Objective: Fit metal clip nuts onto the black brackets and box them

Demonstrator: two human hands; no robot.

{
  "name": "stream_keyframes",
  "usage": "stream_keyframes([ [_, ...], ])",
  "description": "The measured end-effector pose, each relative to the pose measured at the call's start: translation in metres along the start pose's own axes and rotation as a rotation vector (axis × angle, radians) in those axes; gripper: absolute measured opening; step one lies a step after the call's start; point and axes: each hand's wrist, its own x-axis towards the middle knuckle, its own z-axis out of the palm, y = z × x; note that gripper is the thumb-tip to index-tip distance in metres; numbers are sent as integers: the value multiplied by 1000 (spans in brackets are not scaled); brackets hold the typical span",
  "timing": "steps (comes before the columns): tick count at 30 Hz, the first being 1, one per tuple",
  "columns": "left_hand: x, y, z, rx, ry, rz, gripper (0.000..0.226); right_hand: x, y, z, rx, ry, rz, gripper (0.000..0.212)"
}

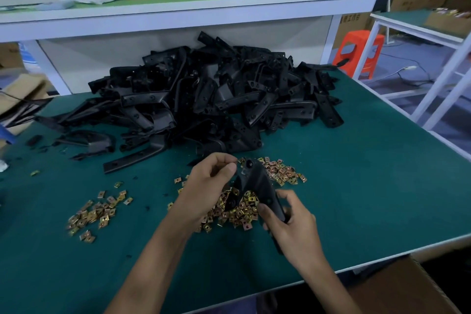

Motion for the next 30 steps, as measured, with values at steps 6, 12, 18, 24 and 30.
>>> stream_keyframes([
  [6, -6, 10, -1, -65, -71, -4, 18, 0, -1, 0, -7, -14, -5, 28],
  [12, -5, 10, -2, -154, -70, -31, 19, 1, 1, 0, -26, -33, -9, 23],
  [18, -5, 9, -8, 76, -71, 78, 21, 1, 4, 1, -102, -50, -33, 24],
  [24, 1, 18, -23, 191, -196, 101, 22, 5, 5, 0, -186, -113, -69, 28],
  [30, 2, 23, -18, 235, -254, 76, 22, 5, 7, 2, -171, -106, -66, 26],
])
